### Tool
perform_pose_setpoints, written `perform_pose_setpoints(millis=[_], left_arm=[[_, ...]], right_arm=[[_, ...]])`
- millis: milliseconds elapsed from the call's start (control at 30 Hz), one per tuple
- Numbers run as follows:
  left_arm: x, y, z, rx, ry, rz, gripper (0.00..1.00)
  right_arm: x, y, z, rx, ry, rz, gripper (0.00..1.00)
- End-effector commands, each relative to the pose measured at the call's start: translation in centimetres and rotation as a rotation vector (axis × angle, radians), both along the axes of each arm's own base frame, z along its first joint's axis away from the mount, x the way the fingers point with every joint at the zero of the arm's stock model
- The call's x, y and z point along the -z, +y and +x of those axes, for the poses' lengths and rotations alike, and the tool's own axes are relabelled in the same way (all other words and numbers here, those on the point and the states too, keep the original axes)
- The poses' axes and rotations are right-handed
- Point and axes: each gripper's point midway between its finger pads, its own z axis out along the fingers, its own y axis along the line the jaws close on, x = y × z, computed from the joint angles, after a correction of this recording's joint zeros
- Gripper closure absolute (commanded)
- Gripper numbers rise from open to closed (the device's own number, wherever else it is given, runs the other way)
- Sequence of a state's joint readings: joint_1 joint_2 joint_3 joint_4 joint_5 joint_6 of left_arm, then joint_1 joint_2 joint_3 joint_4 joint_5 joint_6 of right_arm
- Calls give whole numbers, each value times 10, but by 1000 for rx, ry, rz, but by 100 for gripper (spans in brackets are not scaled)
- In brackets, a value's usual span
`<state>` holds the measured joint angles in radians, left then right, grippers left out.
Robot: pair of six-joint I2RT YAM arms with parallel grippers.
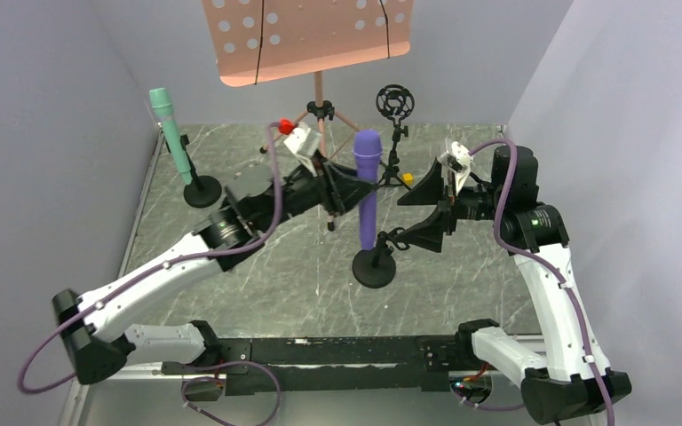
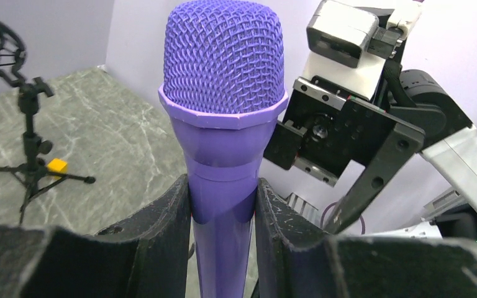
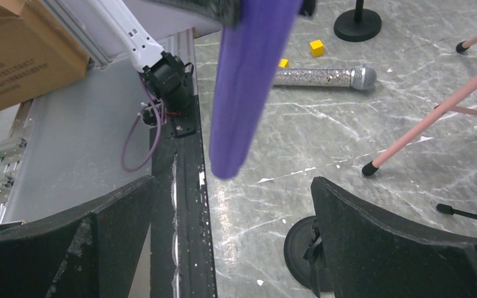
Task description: Attach the microphones to the stand
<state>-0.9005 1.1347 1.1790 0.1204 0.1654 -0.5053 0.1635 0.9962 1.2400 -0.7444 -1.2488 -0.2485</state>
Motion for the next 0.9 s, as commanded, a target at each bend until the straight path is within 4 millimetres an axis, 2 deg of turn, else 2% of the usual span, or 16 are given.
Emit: perform_pose_setpoints(millis=[0, 100, 267, 400, 500, 667, 867], left_arm=[[-65, -20, -3, -4, -131, -168, 96], [-66, -38, -5, 18, -137, -175, 95], [-62, -57, -10, 30, -142, -190, 96], [-57, -63, -8, 24, -118, -225, 96], [-54, -63, -6, 9, -100, -243, 96], [-49, -67, -3, 8, -86, -254, 96], [-48, -72, -3, 16, -76, -266, 95]], right_arm=[[-15, 3, 4, 19, -18, 43, 0], [-10, 3, 15, 63, 3, 42, 0], [1, 3, 25, 108, 65, 62, 0], [2, 4, 25, 104, 71, 87, 0], [-2, 4, 18, 70, 46, 99, 3], [-1, 7, 11, -1, 49, 119, 19], [1, 7, 12, -16, 57, 107, 61]])
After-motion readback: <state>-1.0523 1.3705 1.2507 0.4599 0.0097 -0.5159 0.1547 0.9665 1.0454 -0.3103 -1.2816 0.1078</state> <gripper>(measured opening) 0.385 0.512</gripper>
